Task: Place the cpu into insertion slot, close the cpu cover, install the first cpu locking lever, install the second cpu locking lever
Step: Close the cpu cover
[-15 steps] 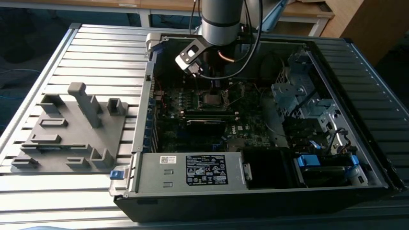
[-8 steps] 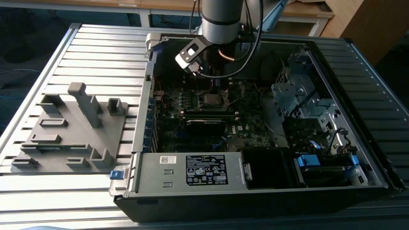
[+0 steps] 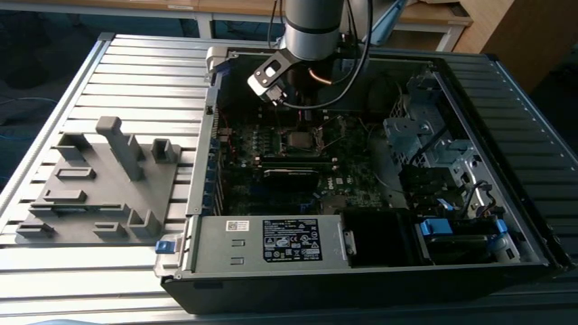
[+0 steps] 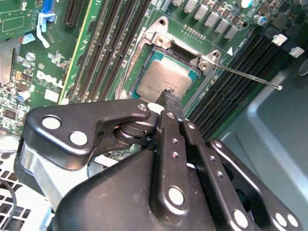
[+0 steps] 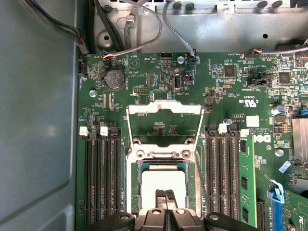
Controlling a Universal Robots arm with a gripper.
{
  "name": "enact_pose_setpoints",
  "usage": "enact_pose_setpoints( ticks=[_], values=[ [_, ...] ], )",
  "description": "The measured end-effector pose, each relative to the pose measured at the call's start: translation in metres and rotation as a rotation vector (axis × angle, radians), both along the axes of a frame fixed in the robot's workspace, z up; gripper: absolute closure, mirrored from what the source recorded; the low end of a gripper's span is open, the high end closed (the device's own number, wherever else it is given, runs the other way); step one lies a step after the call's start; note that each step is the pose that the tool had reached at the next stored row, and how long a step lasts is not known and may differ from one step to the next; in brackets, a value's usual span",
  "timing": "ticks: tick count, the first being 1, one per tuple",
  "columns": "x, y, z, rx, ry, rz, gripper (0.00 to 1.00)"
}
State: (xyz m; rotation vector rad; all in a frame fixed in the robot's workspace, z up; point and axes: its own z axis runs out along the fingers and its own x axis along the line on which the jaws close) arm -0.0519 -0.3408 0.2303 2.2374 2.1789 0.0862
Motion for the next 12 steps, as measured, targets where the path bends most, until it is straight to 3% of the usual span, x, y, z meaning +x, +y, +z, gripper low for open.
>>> enact_pose_setpoints(
  ticks=[12],
  values=[
    [0.0, 0.0, 0.0036, 0.0001, 0.0, 0.0, 0.89]
  ],
)
